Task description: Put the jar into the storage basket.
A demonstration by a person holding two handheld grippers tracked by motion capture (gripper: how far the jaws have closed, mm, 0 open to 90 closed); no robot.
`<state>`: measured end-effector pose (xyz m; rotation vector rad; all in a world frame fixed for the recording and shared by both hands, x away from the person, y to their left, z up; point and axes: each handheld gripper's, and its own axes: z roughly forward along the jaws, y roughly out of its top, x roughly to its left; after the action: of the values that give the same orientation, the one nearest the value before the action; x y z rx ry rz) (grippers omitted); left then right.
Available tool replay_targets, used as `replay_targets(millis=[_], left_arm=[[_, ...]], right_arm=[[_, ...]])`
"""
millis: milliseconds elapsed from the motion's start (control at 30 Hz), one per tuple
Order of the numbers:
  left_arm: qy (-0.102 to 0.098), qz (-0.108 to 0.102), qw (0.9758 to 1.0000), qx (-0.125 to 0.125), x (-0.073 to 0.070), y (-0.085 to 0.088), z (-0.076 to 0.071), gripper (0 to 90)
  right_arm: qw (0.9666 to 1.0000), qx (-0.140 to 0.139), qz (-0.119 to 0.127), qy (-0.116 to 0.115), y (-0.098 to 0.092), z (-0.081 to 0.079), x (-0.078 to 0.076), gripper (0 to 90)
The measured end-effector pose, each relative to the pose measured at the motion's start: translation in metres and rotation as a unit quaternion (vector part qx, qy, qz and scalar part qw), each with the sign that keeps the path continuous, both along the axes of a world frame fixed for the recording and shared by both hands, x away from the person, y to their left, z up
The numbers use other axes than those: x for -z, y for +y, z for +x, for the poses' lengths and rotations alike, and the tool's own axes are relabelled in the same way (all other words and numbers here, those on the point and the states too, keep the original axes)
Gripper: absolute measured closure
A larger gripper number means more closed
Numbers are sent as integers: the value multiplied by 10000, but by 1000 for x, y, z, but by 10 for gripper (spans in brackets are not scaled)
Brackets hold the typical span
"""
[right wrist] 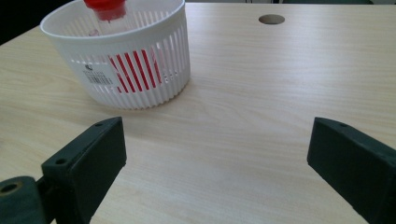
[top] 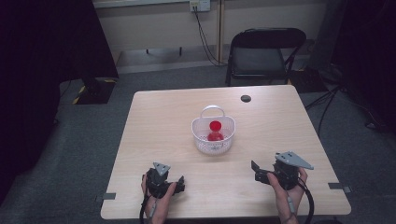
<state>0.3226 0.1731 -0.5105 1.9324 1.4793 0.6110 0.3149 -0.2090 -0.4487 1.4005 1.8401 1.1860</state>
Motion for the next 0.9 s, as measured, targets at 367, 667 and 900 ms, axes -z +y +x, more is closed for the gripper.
replay_targets(millis=[367, 667, 900], left_arm=[[-2, -3, 10000, -28, 0, 0, 0, 5], [-2, -4, 10000, -39, 0, -1, -1, 5], [-2, -5, 10000, -41, 0, -1, -1, 5]], right_arm=[[9998, 139, -88, 145, -5, -10, 19, 45], [9992, 187, -204, 288, -3, -12, 31, 47], [9986, 213, -298, 385, 0, -14, 39, 48]])
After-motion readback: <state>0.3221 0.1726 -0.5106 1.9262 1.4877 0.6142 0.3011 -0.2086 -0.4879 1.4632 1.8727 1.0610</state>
